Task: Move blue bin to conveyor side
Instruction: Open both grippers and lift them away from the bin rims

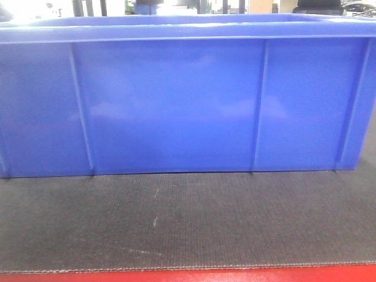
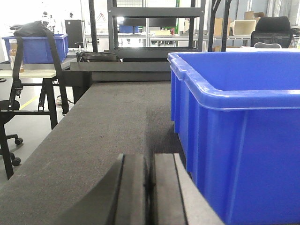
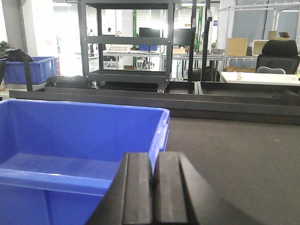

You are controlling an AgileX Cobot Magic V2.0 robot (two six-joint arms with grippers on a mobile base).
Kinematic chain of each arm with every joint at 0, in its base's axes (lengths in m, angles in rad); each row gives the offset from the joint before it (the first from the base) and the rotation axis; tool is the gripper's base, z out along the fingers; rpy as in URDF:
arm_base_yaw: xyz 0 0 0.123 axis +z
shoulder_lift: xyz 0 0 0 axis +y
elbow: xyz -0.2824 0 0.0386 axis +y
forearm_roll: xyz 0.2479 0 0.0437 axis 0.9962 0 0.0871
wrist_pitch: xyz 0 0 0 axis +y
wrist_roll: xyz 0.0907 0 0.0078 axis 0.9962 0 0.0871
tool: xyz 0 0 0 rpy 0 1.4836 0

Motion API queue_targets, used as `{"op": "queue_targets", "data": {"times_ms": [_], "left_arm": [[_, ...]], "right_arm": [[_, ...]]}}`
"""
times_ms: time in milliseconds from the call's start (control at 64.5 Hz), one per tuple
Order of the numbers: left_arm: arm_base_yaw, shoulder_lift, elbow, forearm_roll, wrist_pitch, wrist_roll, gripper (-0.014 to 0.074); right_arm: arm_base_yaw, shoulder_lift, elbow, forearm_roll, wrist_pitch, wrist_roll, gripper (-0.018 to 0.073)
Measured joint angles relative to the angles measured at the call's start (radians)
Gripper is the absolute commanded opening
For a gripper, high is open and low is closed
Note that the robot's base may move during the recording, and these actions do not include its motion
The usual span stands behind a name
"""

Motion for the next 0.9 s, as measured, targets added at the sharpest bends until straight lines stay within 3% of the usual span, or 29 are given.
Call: {"op": "queue_targets", "data": {"times_ms": [233,372,745,900], "left_arm": [[0.0,0.0,0.0,0.0,0.0,0.001,-0.0006],[0.0,0.0,0.0,0.0,0.0,0.001,-0.0006],[0.0,0.0,0.0,0.0,-0.006,0.001,-0.0006],[0.0,0.0,0.0,0.0,-0.006,0.001,-0.0006]], "right_arm": [[0.0,0.0,0.0,-0.003,0.0,0.0,-0.0069],[-0.016,0.0,0.031,-0.083,-0.022,0.0,-0.0069],[-0.08,-0.092,0.411,-0.102,-0.252,-0.002,-0.0069],[-0.08,-0.092,0.458,-0.057,-0.296,-0.002,-0.0069]]}}
